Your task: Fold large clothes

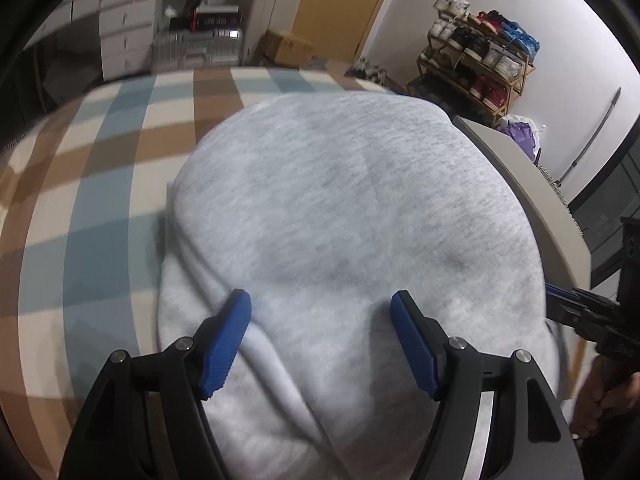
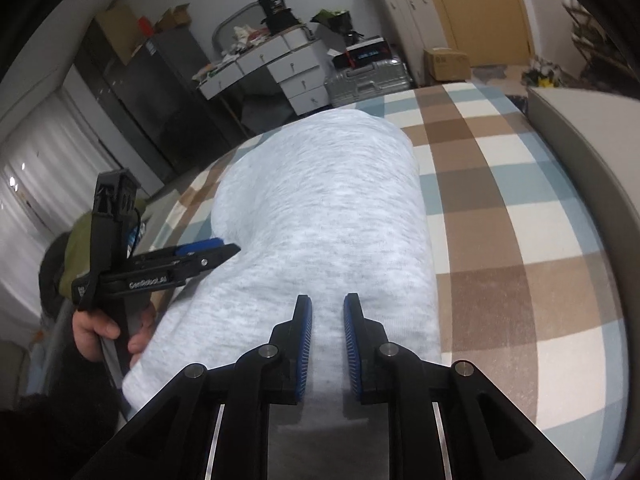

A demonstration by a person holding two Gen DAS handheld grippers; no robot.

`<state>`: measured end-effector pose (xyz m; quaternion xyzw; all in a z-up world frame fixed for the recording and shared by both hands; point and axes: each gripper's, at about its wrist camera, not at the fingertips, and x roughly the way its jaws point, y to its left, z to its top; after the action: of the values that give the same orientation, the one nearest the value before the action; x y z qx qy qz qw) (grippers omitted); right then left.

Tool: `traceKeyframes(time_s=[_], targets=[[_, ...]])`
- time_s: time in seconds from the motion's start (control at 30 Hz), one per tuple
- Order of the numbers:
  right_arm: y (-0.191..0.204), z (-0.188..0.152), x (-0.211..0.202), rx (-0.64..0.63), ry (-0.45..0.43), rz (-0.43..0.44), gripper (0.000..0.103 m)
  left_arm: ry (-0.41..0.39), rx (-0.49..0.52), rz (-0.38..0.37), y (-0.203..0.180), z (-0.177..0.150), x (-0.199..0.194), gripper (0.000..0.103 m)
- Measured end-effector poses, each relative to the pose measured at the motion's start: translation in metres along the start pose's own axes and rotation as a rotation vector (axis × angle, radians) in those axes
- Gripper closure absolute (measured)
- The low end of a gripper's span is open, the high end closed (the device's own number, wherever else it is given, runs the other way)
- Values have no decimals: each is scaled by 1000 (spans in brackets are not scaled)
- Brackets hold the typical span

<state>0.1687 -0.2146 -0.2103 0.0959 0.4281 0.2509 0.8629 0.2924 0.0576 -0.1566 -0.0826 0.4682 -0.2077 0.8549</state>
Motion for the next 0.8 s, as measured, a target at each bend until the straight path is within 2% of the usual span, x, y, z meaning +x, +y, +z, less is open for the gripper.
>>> traceKeyframes(time_s=[0.07,0.1,0.13,0.17,0.2,0.23,0.3,0.4,0.47,0.53,0.6,0.67,0.73,0.8], targets=[[4,3,-4,-32,-5,-20,82,26,-88,-105,17,-2,-17,35],[3,5,-7,-40,-8,-11,70,20,-128,-133,28,-5,-26,35],[0,9,-13,-26,-14,32,61,3,-170,-124,39,-10,-37,33],[-5,11,-18,-2,-25,51,38,-10,-196,-98,48,-14,-43,25],[-12,15,-21,25,-36,43,22,-23,-229,-70,58,-20,-48,21],[-21,18,-24,51,-50,19,21,-25,-254,-63,65,-26,-50,19],[-34,25,-20,66,-27,1,21,29,-302,-98,76,-33,-40,19],[-53,33,5,102,83,36,21,119,-375,-244,82,-39,-17,19],[-62,34,20,122,137,59,21,89,-361,-255,76,-36,-16,18],[-71,36,28,158,159,138,21,127,-350,-297,67,-33,-8,18],[-76,37,35,186,181,192,21,184,-291,-328,48,-29,2,19],[-79,34,43,222,208,256,21,200,-204,-282,27,-23,8,18],[-76,30,50,221,218,272,21,222,-193,-286,21,-19,12,19],[-71,29,48,200,221,268,25,227,-176,-309,18,-16,10,29]])
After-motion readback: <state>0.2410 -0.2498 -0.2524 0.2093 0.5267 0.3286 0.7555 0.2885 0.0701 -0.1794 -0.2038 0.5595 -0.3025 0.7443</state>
